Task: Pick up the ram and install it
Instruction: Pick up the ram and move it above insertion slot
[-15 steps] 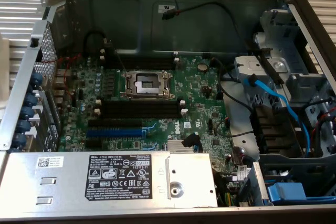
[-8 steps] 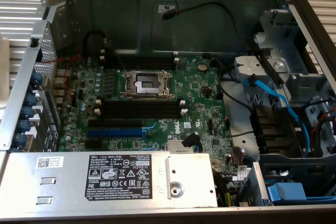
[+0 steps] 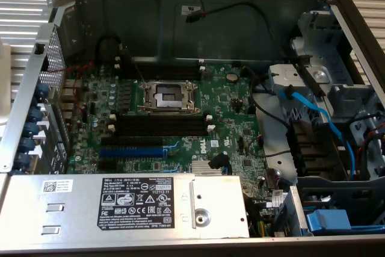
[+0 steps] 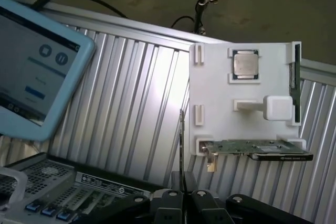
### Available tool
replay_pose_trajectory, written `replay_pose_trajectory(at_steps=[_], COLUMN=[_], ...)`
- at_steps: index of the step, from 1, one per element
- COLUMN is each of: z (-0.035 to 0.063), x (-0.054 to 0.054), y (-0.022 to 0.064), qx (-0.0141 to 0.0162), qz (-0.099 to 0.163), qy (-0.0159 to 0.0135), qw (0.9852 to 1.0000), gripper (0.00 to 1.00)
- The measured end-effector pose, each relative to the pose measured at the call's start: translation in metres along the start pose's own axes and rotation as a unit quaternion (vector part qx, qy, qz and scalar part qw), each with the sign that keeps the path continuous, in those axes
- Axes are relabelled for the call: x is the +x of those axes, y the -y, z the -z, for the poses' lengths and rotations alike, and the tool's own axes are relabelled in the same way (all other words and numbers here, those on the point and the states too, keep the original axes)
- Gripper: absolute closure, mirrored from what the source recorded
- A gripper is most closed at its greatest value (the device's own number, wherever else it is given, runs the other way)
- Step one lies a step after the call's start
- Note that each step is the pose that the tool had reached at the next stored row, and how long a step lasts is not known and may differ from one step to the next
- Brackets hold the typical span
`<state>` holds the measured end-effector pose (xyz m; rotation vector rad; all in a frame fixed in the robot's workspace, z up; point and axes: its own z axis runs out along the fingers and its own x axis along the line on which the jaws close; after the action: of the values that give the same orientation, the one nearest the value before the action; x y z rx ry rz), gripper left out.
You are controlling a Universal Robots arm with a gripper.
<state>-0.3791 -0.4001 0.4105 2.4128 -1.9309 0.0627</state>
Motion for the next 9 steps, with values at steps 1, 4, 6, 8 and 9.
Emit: replay_pose_trajectory(at_steps=[1,4,6,8,9], z=[0.0010,0.0039,0.0056,0.0074,0.0081], x=[0.001,0.004,0.006,0.008,0.009], y=[0.0036,0.0145,0.0211,0.0280,0.0315], qx=[0.0000,0.0001,0.0001,0.0001,0.0001], qz=[0.000,0.000,0.000,0.000,0.000], qy=[0.0000,0.0000,0.0000,0.0000,0.0000], qw=[1.0000,1.0000,1.0000,1.0000,1.0000], gripper=[0.88,0.88,0.88,0.88,0.88])
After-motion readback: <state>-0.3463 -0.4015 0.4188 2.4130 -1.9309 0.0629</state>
